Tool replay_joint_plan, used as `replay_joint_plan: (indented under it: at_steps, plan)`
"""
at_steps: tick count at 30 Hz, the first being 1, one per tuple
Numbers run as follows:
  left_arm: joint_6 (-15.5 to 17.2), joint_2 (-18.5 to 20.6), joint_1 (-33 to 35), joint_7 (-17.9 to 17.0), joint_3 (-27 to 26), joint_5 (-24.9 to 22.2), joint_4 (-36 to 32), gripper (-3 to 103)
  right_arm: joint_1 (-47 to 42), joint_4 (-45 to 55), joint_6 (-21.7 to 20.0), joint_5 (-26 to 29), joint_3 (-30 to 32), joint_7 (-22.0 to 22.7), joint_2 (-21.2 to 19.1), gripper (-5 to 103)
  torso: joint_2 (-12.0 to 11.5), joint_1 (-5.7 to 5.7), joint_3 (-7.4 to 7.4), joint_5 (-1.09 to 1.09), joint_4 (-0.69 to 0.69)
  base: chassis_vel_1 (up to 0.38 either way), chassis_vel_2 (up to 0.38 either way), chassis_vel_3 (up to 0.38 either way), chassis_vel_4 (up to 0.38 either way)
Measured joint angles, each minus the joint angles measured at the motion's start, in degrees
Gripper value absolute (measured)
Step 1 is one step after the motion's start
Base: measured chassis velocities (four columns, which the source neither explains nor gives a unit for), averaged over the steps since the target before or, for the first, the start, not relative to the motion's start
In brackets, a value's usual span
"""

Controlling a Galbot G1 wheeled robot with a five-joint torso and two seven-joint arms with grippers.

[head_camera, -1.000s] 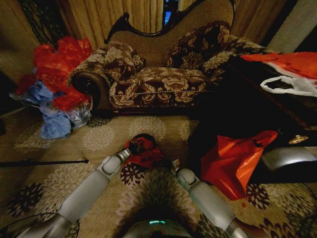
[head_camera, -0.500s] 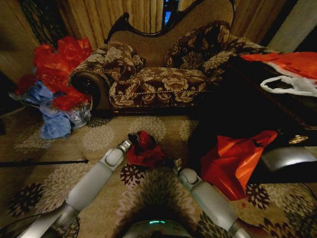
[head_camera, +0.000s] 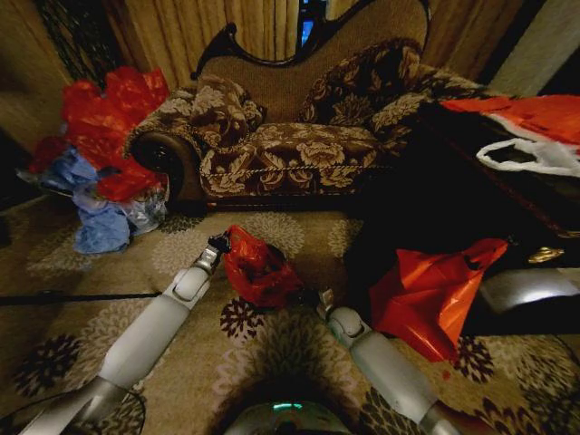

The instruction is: Place a garbage bag over the trash bin.

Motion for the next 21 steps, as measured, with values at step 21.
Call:
replay_joint_plan:
  at_steps: [21]
  plan:
    - [-0.98,-5.57,-9.10,-0.82,2.88,-3.59,10.67,0,9.92,-5.84,0.16,-0.07,-0.28,-0.82,1.12,0,0.00,0.00,0.01,0.01,0.00,0.000,0.000,0.000,0.000]
